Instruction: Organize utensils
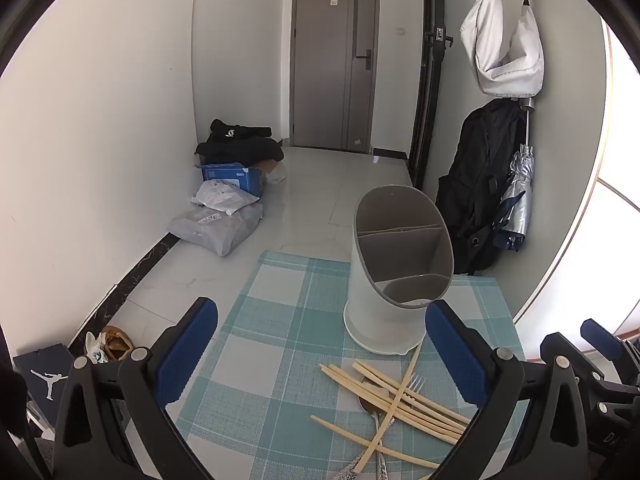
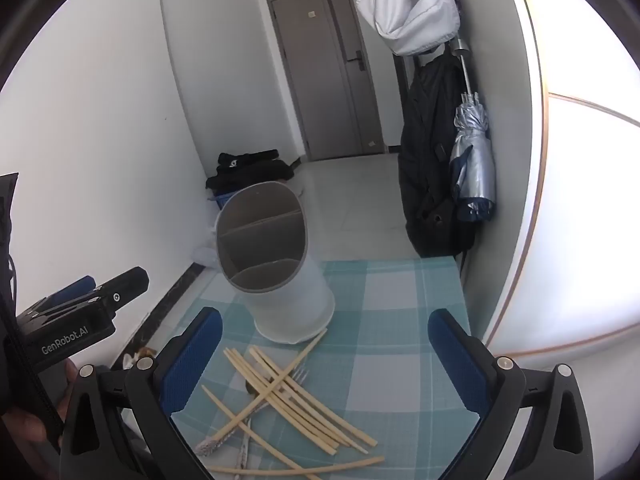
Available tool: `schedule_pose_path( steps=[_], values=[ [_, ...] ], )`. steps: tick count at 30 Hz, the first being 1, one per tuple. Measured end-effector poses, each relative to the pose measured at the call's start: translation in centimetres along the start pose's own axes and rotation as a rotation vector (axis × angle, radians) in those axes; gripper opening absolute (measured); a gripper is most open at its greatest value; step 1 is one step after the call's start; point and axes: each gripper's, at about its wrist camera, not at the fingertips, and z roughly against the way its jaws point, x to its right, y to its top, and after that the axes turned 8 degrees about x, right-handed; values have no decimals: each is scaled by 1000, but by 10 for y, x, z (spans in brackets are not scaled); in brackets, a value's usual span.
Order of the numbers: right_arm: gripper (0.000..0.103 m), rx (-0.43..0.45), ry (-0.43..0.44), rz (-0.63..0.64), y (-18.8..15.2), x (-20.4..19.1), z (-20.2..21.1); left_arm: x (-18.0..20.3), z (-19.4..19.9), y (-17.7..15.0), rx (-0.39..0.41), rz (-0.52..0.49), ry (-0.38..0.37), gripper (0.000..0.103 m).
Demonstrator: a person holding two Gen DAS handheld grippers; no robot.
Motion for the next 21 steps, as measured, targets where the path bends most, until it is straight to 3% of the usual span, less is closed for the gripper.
schedule_pose_path(
  steps=[21],
  values=[
    [103, 3, -11, 1, -1, 1, 0, 2, 1, -1, -5, 2, 1, 102]
  ],
)
